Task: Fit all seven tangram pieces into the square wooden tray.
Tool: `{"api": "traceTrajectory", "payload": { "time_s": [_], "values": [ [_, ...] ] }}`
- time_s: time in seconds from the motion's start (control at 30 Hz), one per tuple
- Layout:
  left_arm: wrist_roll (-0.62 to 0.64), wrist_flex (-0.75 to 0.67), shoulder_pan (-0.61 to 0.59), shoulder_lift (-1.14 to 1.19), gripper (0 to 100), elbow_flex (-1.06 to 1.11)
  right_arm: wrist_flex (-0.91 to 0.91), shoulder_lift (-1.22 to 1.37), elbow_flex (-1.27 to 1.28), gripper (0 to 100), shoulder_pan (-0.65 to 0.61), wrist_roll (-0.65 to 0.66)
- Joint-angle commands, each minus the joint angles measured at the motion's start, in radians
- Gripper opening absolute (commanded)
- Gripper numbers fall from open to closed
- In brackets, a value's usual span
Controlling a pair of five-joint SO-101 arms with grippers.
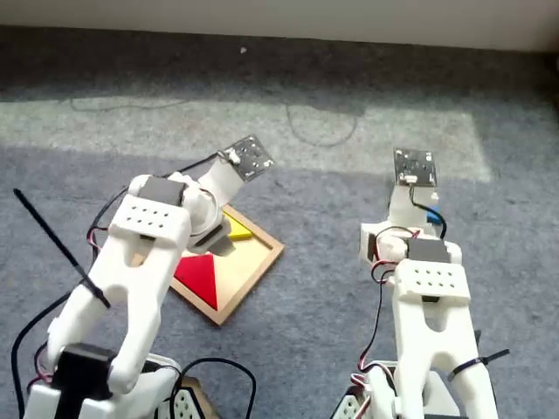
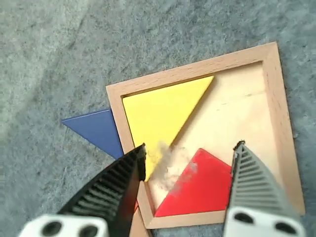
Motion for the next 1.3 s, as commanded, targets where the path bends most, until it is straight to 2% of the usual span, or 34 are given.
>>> {"api": "traceTrajectory", "payload": {
  "time_s": [0.0, 0.33, 0.5, 1.03, 1.27],
  "values": [
    [-0.046, -0.08, 0.016, 0.065, 28, -0.048, -0.025, -0.035, -0.007, 8.0, 0.012, -0.009],
    [-0.074, -0.295, 0.012, 0.294, 28, -0.053, -0.025, -0.035, -0.005, 8.0, 0.008, -0.003],
    [-0.074, -0.405, -0.005, 0.348, 22, -0.054, -0.025, -0.035, -0.005, 8.0, 0.008, -0.002],
    [-0.071, -0.411, -0.159, 0.058, 21, -0.067, -0.025, -0.035, -0.005, 8.0, 0.008, 0.0],
    [-0.071, -0.413, -0.265, 0.027, 21, -0.067, -0.025, -0.035, -0.005, 8.0, 0.008, 0.0]
  ]
}}
